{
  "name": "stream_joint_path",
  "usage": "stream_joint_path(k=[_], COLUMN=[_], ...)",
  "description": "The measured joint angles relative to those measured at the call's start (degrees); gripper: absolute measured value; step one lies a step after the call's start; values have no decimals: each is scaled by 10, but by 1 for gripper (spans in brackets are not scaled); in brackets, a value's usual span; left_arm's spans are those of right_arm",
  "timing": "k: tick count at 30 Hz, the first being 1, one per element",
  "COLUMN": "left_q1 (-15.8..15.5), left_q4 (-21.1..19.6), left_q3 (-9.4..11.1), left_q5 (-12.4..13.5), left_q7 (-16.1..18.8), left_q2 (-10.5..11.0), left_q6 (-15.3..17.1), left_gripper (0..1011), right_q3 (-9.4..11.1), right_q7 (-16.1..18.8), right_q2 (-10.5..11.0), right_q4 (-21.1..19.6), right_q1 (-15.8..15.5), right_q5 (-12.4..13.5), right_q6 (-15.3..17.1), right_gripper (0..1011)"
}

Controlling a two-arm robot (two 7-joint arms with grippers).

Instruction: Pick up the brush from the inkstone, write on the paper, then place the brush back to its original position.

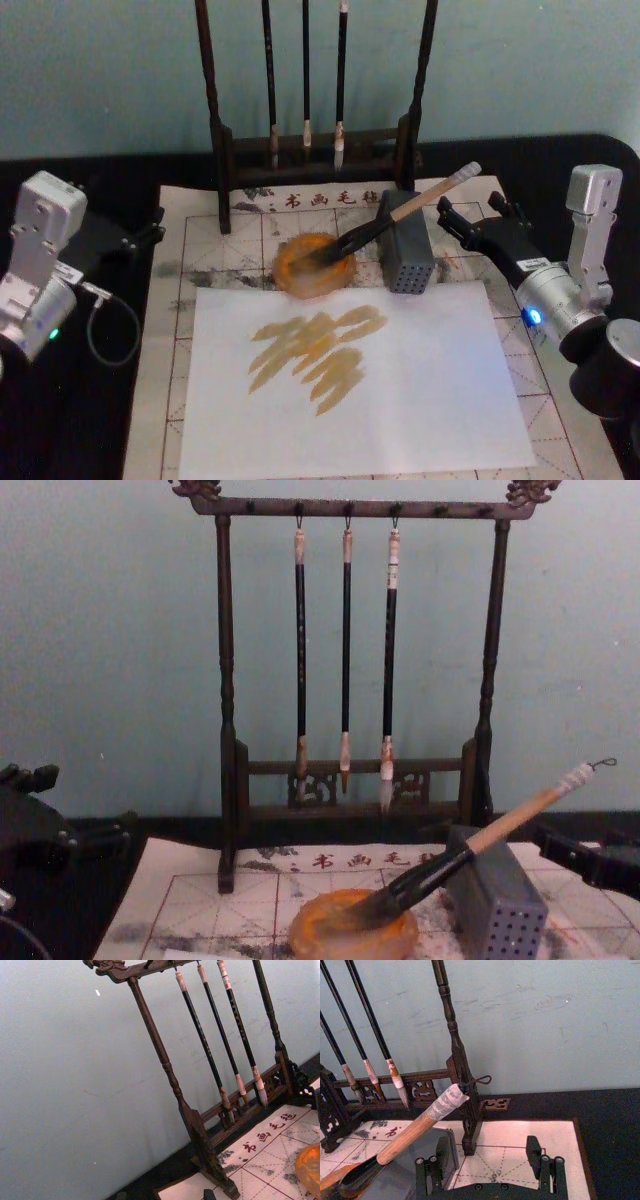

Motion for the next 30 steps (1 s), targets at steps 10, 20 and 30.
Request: stream_joint_path(k=[10,20,30], left_q1=[0,0,0], left_q4=[0,0,0], left_q3=[0,0,0], left_q5=[0,0,0], left_q7=[0,0,0], left_q2=[0,0,0], left_q6=[0,0,0], left_gripper=[1001,1001,1001], right_q3=[0,0,0], right_q7=[0,0,0], right_q2=[0,0,0], right_q4=[0,0,0], right_q1=[0,0,0], right_q5=[0,0,0], right_q6=[0,0,0], right_gripper=[1000,1000,1000])
